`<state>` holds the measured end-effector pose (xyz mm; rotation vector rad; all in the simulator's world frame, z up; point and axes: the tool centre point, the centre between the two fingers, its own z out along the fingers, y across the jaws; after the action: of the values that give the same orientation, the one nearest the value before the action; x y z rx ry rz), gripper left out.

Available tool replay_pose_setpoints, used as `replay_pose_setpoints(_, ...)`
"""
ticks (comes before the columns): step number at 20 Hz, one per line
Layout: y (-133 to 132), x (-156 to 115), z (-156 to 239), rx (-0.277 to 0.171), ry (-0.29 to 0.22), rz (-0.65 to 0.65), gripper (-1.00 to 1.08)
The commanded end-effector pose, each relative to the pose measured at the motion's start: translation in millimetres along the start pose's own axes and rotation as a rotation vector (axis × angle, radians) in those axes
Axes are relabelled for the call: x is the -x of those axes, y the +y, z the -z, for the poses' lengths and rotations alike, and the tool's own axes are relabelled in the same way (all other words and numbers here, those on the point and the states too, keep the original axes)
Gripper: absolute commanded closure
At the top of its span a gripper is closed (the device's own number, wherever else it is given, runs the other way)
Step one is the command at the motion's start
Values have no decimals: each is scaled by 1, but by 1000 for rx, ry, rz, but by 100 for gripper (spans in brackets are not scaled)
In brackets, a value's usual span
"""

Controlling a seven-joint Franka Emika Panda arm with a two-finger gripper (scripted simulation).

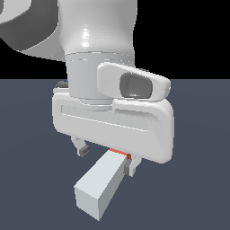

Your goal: Insert the peg into the horizontal hole in a box.

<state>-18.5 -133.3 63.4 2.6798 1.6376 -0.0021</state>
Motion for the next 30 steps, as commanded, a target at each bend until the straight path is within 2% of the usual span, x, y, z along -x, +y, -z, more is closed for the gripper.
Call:
replay_pose_setpoints(1, -1, 1, -11, -1, 0, -2, -92)
replay_pose_setpoints(6, -1, 1, -35, 0, 1, -7, -92)
replay_pose_setpoints(11, 0, 1, -42, 0, 2, -8, -92)
replay_pose_setpoints(12, 0, 1, -42, 0, 2, -8, 108)
replay_pose_setpoints(24, 0, 0, -41, 0, 1, -4, 108)
replay_pose_setpoints(30, 5, -29, -31, 1, 0, 60, 108)
